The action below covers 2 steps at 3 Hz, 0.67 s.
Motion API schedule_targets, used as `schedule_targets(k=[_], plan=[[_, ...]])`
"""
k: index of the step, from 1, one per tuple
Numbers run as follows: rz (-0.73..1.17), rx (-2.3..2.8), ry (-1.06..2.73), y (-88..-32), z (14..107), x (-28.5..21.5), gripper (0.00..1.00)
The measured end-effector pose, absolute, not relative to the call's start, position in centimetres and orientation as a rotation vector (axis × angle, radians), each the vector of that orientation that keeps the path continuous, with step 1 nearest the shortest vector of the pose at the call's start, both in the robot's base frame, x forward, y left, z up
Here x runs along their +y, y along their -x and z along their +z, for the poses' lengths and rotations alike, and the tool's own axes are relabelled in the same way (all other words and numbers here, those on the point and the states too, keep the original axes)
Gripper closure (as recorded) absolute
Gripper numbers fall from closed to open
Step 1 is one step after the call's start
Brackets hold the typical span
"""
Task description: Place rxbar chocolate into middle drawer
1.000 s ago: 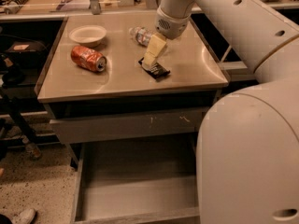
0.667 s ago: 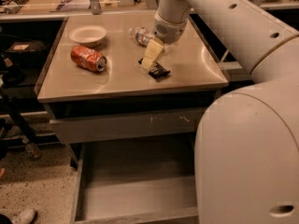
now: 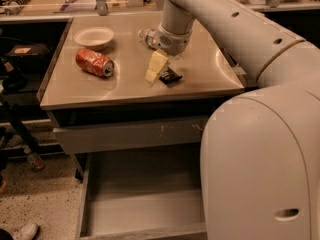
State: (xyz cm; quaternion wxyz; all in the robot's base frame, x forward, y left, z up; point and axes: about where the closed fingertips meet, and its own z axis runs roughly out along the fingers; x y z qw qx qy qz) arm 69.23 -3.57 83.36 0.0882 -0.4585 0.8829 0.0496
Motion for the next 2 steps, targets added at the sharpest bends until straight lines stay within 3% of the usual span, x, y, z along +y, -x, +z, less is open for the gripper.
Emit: schedule_targets(k=[2], plan=[[0.167, 2.644, 1.403, -69.32, 81.36, -1.9, 0.0]])
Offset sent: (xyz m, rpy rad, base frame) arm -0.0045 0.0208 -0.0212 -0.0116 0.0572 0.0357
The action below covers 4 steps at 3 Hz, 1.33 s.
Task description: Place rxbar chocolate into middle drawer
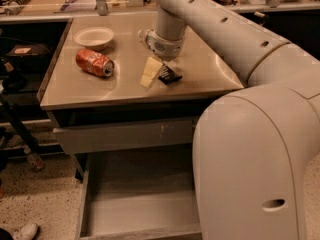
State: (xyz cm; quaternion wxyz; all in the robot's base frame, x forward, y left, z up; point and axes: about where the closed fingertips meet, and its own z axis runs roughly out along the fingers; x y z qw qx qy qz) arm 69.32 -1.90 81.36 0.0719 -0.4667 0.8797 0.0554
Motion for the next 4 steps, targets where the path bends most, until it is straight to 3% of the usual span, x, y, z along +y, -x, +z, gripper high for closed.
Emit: schedule_targets(k=[1, 4], plan=[[0.167, 2.644, 1.403, -69.32, 81.36, -1.9, 0.18], [0.167, 2.644, 1.403, -69.32, 81.36, -1.9, 0.88]])
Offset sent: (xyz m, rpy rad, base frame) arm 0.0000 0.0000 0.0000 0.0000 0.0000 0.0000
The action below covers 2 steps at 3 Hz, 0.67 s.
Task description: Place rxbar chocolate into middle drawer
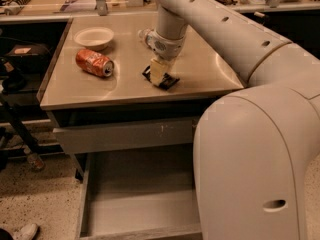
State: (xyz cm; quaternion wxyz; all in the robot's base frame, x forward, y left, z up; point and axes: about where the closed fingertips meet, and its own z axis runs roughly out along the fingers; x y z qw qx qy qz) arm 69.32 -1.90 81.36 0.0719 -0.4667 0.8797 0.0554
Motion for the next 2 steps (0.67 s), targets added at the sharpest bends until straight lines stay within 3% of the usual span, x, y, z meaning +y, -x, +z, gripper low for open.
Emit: schedule_targets(k=[1, 2], plan=[[0.167, 2.644, 1.403, -69.33, 81.36, -1.9, 1.0], [0.167, 2.644, 1.403, -69.33, 81.36, -1.9, 1.0]])
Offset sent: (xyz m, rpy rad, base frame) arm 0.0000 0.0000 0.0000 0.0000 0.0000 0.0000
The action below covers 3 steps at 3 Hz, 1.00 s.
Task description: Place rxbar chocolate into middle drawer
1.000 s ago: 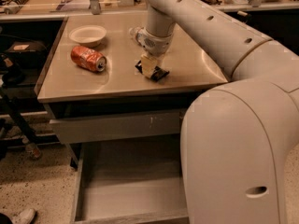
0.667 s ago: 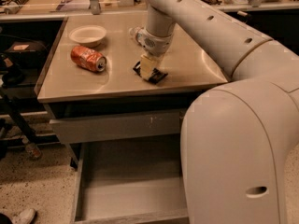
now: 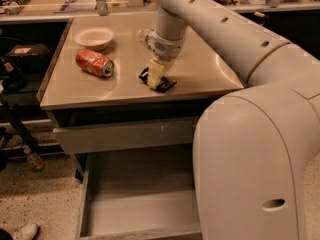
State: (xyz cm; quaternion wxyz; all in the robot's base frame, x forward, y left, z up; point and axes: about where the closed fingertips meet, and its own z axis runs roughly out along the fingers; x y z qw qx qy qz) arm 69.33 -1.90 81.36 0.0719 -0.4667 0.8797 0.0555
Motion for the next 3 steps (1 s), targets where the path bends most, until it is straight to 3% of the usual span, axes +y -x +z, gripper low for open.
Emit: schedule_targets(k=[1, 3], plan=[[0.166, 2.644, 1.402, -69.3, 81.6, -1.9, 1.0], [0.158, 2.75, 1.228, -63.2, 82.5, -7.7, 1.0]])
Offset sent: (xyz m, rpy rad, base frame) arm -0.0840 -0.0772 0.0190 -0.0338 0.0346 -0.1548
